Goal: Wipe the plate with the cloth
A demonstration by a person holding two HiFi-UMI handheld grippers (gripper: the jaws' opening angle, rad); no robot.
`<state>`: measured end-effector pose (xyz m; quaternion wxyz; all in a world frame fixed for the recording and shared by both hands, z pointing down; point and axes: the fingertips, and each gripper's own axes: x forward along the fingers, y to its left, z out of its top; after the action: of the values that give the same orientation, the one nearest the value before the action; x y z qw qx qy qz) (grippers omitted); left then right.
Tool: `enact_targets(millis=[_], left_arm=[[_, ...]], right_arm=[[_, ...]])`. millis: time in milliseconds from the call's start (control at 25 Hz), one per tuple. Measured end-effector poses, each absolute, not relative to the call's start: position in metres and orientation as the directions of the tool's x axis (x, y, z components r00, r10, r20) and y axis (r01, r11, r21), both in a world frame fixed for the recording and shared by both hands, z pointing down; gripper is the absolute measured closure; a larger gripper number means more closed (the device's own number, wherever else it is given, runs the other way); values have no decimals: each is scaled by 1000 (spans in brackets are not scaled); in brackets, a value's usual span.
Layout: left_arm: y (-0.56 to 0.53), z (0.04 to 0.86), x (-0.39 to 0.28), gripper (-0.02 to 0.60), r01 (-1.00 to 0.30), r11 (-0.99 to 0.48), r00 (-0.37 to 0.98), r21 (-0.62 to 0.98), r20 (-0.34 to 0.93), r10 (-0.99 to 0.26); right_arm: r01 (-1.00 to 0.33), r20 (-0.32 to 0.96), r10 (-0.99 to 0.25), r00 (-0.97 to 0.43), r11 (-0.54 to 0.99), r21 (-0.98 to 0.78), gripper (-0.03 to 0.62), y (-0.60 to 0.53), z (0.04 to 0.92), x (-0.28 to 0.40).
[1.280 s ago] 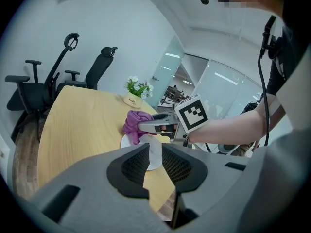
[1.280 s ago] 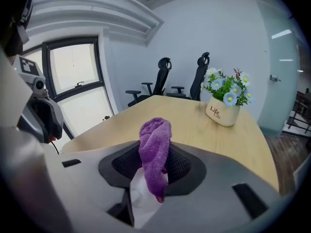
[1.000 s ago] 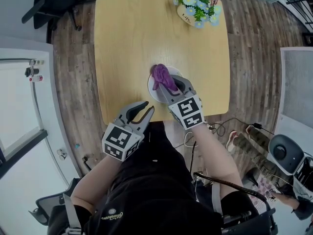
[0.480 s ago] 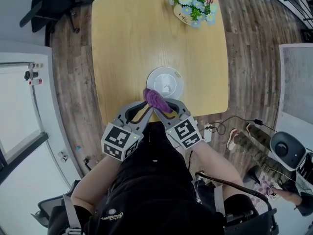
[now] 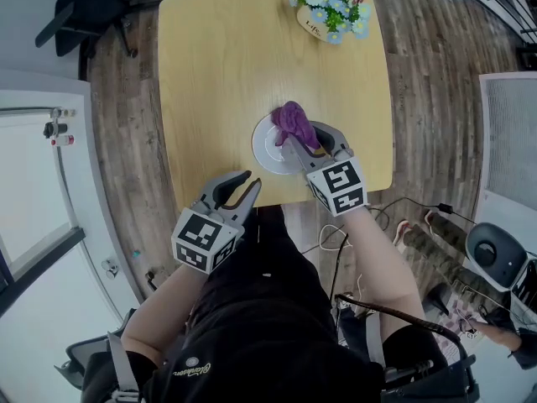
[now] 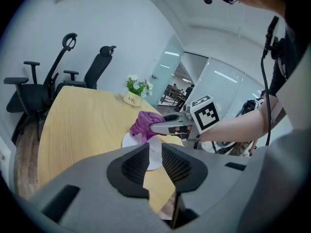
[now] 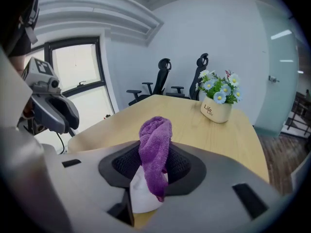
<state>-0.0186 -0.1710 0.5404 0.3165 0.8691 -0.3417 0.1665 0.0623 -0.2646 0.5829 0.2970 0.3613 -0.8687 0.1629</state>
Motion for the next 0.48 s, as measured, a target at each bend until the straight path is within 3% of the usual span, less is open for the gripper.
enact_targets(millis=[480], left_arm=[[-170,543,-20,502,-702,-562,708,437,510,-488]], right_arm=[[-662,665,-419,-619,734,-154,465,-195,601,43]])
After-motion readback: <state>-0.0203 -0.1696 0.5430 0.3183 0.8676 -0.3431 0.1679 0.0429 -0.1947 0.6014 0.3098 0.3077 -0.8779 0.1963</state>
